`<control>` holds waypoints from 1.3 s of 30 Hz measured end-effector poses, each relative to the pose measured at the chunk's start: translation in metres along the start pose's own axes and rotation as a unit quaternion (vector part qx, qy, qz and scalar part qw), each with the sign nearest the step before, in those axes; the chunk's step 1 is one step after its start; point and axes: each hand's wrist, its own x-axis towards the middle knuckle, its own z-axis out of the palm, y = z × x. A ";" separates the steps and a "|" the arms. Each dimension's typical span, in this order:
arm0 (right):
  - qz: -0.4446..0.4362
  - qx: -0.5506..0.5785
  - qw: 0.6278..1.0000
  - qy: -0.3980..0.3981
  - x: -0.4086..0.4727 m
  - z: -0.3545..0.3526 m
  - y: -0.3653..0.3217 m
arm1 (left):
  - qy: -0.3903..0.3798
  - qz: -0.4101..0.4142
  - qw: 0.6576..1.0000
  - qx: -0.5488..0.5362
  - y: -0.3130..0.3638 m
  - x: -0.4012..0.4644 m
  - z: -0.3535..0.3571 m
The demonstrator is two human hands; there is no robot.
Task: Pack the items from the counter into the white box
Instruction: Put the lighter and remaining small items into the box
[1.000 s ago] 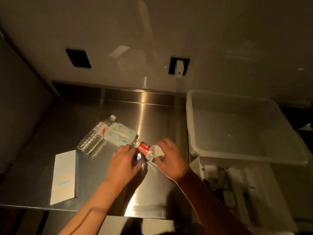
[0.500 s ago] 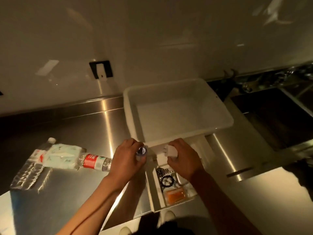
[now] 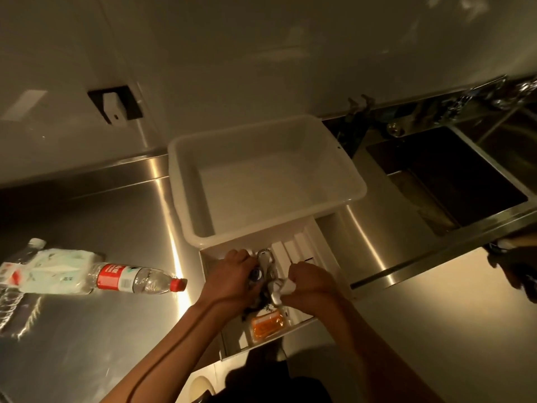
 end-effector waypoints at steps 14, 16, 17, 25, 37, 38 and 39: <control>0.041 -0.075 0.989 -0.122 0.001 0.014 -0.006 | -0.015 -0.026 1.000 -0.005 -0.003 -0.007 0.018; 0.032 -0.092 0.987 -0.128 0.002 0.016 -0.009 | -0.014 -0.026 1.000 -0.007 -0.003 -0.009 0.018; 0.025 -0.102 0.986 -0.127 0.001 0.017 -0.011 | -0.013 -0.026 1.000 -0.006 -0.003 -0.010 0.018; 0.006 -0.146 0.984 -0.103 -0.003 0.023 -0.019 | -0.017 -0.028 0.999 -0.016 -0.006 -0.018 0.019; -0.039 0.081 0.994 -0.058 0.002 0.000 -0.015 | -0.035 -0.023 0.999 -0.029 -0.002 -0.011 0.019; -0.053 0.113 0.991 -0.041 0.002 -0.004 -0.019 | -0.035 -0.025 0.998 -0.038 -0.001 -0.010 0.020; -0.070 0.143 0.987 -0.028 0.002 -0.006 -0.023 | -0.034 -0.027 0.998 -0.050 0.001 -0.008 0.021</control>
